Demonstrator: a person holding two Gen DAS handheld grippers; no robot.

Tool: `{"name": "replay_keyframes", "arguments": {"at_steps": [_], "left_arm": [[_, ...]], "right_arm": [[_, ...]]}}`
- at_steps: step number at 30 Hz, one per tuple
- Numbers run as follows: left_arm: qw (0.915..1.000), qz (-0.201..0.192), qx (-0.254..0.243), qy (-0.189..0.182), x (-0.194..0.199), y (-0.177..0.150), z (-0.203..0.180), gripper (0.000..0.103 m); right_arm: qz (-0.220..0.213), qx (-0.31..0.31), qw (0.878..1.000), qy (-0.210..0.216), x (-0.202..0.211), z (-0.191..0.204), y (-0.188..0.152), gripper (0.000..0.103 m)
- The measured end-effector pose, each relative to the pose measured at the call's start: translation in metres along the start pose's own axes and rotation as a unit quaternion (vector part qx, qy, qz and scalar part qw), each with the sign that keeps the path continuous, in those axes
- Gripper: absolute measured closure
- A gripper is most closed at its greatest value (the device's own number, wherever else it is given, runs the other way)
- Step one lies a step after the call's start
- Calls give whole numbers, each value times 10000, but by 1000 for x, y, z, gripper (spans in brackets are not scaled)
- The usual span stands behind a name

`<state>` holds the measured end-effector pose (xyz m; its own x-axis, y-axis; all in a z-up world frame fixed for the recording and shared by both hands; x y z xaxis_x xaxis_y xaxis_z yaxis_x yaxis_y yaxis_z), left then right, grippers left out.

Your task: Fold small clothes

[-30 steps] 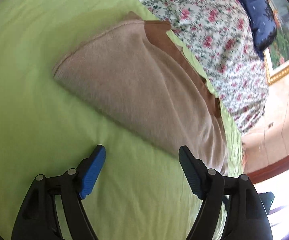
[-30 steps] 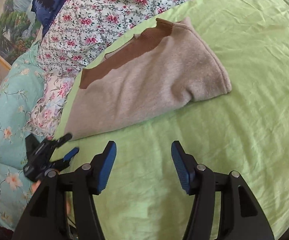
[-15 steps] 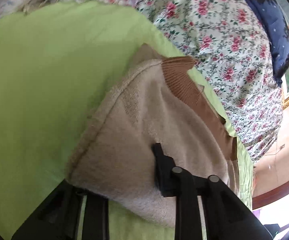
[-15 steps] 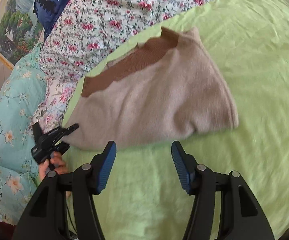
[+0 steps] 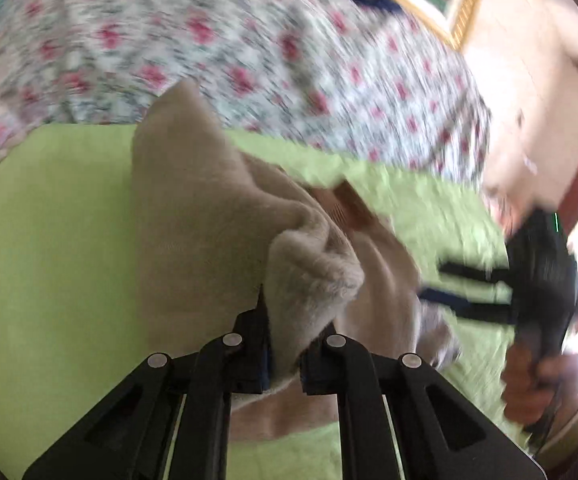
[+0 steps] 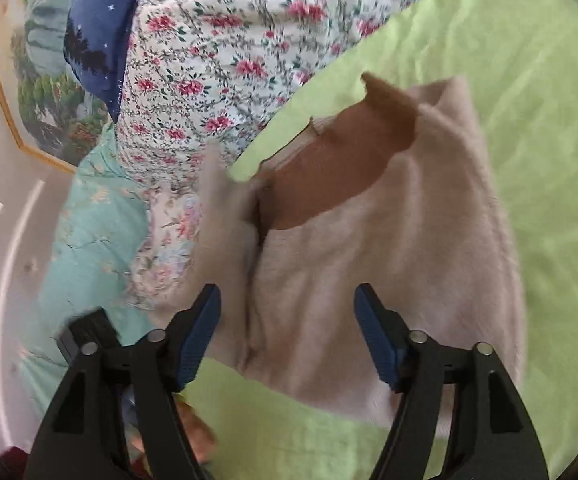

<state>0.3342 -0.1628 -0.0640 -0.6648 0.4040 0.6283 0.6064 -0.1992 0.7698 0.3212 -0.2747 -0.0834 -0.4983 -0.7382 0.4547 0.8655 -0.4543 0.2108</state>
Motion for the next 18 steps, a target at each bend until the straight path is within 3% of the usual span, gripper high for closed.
{"name": "replay_keyframes", "arguments": {"at_steps": [4,12,13,14,16,18], "left_arm": [[9993,338,-95,-136,-29,-19,-19,94],[9993,79,69,-350,-14,-15,-12,94],[9993,78,67,-362,-13,-16,-11,94],[9993,92,50,-354,-13,-17,-11,94],[9994,121,0,-309,-12,-18,-13,94],[9996,100,-78,-267,-8,-15,-15,95]], "right_arm": [[255,-17,9996,-131,-33,-3,7,32],[901,350,9953,77,-126,37,20,33],[984,387,9944,88,-142,43,22,38],[1014,432,9939,90,-151,47,23,55],[1022,552,9932,19,-161,56,26,78],[860,781,9931,177,-148,77,31,83]]}}
Point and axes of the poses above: each gripper's, at about its wrist camera, not at the fingertips, and x roughly against the way its jaws point, z to its left, y to its top, the point moved 10 cm from there along -x, roughly the way its jaws point, and after that the axes turned 11 degrees about -x, right-handed, at the moved point
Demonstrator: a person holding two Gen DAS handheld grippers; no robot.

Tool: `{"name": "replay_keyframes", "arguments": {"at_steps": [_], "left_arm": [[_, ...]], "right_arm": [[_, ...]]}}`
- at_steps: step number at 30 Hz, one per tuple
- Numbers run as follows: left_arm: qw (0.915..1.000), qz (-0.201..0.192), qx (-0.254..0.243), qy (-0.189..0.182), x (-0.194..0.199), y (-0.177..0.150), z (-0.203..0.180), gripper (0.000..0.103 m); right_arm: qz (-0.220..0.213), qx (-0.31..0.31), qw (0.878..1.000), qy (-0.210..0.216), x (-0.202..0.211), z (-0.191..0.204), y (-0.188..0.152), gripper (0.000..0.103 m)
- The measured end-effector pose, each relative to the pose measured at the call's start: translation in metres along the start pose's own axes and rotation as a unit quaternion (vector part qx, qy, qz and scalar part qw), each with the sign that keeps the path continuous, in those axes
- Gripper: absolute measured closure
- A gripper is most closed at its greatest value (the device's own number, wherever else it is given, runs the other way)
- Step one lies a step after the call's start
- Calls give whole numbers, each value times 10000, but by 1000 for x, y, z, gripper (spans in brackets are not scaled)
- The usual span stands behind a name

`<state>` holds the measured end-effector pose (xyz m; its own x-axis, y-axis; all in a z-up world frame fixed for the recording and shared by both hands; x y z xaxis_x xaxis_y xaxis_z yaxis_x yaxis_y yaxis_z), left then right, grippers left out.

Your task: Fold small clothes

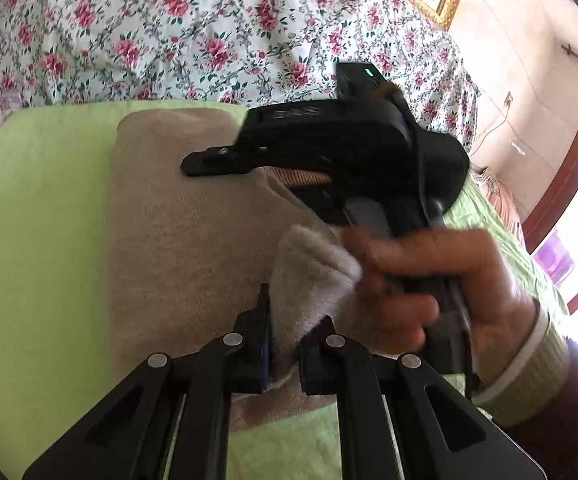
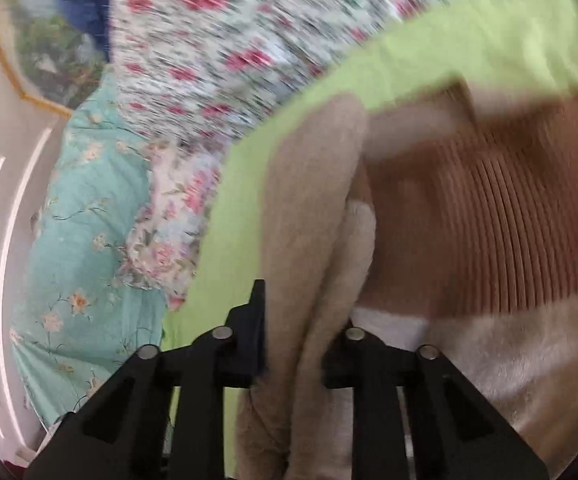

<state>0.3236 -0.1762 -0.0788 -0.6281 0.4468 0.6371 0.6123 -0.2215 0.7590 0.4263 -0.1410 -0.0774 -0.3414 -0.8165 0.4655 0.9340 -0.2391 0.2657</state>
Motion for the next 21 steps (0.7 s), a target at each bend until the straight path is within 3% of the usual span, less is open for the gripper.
{"name": "replay_keyframes", "arguments": {"at_steps": [5,7,12,17,21], "left_arm": [[9986,-362,-97,-367,21,32,-30,94],[9975,-366,-122,-595,15,39,-49,94],[9941,-111,-185,-1066,-27,35,-98,94],[9905,318,-380,-1283,-66,13,-133,94],[9889,286,-525,-1360,-67,13,-150,94]], "right_arm": [[-621,696,9956,44,78,29,12,88],[-780,751,9939,-230,106,15,16,89],[-973,353,9892,-1041,149,-67,14,89],[-1099,-18,9864,-1219,167,-118,8,89],[-1305,157,9826,-1316,182,-117,8,90]]}}
Point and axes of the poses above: each gripper's, at about its wrist camera, not at the fingertips, and x roughly against the way its jaws point, z to its left, y to its top, the point moved 10 cm from there along -x, roughly the way its jaws point, and after that the axes turned 11 degrees about -x, right-handed, at the moved point
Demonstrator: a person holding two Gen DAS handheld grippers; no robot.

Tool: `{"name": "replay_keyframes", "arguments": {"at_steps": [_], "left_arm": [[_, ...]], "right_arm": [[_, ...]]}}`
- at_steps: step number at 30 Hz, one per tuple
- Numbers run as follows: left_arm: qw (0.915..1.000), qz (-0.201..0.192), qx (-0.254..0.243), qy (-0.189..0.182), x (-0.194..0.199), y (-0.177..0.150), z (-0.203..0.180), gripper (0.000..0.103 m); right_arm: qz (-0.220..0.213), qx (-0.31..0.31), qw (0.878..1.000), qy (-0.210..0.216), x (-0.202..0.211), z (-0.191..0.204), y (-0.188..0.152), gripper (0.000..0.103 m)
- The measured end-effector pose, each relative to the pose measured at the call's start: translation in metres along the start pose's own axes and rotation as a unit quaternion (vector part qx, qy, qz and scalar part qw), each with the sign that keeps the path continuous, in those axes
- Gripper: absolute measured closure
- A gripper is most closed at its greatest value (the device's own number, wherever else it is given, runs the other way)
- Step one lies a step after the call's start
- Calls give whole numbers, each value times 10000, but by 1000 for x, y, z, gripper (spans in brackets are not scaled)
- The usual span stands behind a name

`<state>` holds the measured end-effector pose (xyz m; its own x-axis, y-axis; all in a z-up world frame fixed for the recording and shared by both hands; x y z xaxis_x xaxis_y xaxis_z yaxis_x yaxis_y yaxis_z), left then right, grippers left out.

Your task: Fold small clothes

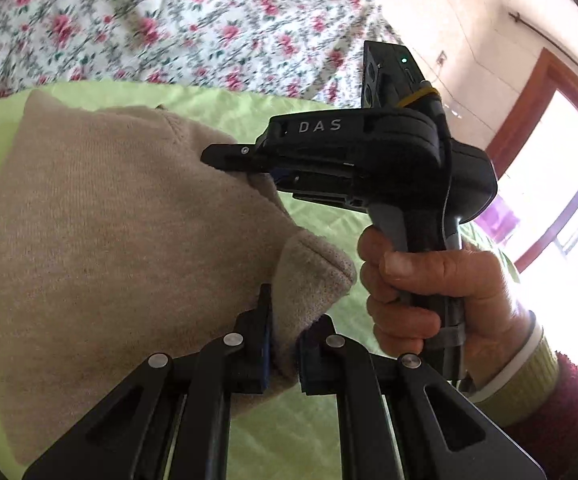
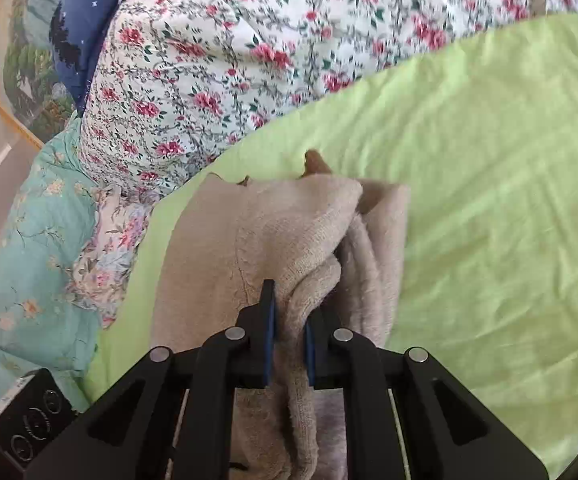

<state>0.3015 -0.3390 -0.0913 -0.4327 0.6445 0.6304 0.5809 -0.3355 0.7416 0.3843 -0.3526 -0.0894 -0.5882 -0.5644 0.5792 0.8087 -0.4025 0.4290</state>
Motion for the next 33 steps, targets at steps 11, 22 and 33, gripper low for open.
{"name": "replay_keyframes", "arguments": {"at_steps": [11,22,33], "left_arm": [[9983,512,287,-52,-22,-25,7,85],[9946,-54,902,508,103,-30,73,15],[9696,955,2241,-222,30,-43,170,10]], "right_arm": [[-81,423,9947,-932,-18,-24,-10,83],[-212,-372,9978,-515,38,-31,-33,30],[466,-765,9957,-234,-14,-37,-37,29]]}}
Point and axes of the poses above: each gripper's, at about its wrist camera, not at the fingertips, and x roughly against the way its jaws point, z to its left, y to its top, the point moved 10 cm from there along -x, roughly the way its jaws point, and after that the axes turned 11 degrees about -x, right-handed, at the moved point
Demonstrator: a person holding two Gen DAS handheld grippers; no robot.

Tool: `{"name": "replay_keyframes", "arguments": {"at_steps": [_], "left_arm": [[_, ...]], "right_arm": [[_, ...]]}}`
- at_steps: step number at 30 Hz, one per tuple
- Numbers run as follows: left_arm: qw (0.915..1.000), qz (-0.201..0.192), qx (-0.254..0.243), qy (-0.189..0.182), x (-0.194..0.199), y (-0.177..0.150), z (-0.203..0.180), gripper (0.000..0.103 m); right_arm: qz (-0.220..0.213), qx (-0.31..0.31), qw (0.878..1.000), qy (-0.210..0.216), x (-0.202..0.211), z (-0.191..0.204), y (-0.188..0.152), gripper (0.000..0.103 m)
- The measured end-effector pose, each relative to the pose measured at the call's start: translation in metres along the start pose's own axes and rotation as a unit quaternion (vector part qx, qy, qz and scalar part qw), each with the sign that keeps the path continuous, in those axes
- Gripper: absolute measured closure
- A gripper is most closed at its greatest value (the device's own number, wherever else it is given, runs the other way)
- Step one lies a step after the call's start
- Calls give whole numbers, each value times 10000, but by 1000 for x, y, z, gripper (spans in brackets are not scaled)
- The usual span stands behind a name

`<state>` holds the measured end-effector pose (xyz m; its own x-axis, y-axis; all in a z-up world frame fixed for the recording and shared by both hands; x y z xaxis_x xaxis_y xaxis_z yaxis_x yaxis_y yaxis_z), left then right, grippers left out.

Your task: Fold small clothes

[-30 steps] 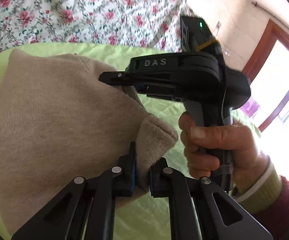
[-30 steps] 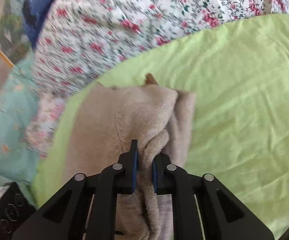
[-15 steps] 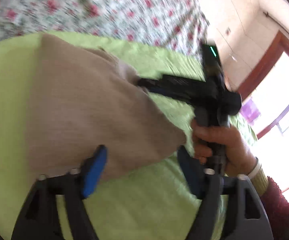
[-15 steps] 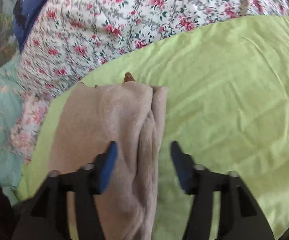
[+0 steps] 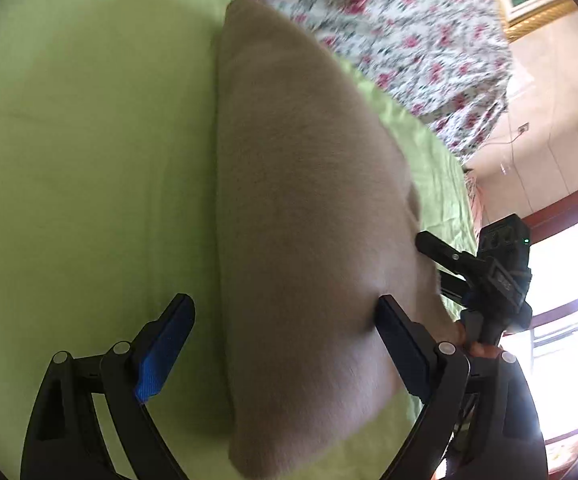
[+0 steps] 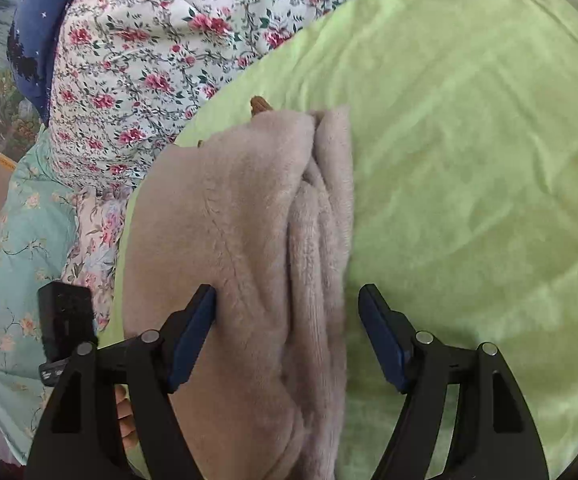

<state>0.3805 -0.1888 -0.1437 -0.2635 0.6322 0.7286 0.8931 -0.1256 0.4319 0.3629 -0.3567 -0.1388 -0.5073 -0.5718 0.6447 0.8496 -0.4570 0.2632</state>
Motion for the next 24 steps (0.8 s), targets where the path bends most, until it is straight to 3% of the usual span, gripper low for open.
{"name": "replay_keyframes", "arguments": {"at_steps": [3,4,5,6,10,15,24], "left_arm": [[9999,51,-46,-139,-16,6,4,10],[9998,16,-132,-112,-18,8,4,12],[9997,-7,-206,-87,-19,8,3,17],[9994,-13,-308,-130,-21,9,1,34],[9992,-175,-346,-80,-10,6,-2,50],[9969,-549,-551,157,42,-9,-9,54],[9899,-1049,-552,781,166,-72,26,54]], "right_arm": [[89,25,10000,36,-8,1,1,31],[194,77,9997,82,-13,5,-2,44],[302,65,9994,157,-17,7,-5,54],[325,51,9993,170,-19,9,-7,55],[112,263,9993,228,-9,29,-15,65],[18,652,9967,485,2,77,-47,67],[501,1240,9850,1089,-34,165,-141,68]]}}
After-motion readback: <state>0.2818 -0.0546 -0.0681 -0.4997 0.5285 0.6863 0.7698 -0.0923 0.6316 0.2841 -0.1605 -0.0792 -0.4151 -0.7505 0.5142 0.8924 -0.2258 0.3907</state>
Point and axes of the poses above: each gripper's, at about its wrist camera, not at the fingertips, and x roughly against the way its jaws point, z to its left, y to its top, the point moved 10 cm from there along -x, roughly the way its jaws point, and after that the axes turned 11 degrees about -x, right-handed, at the moved point
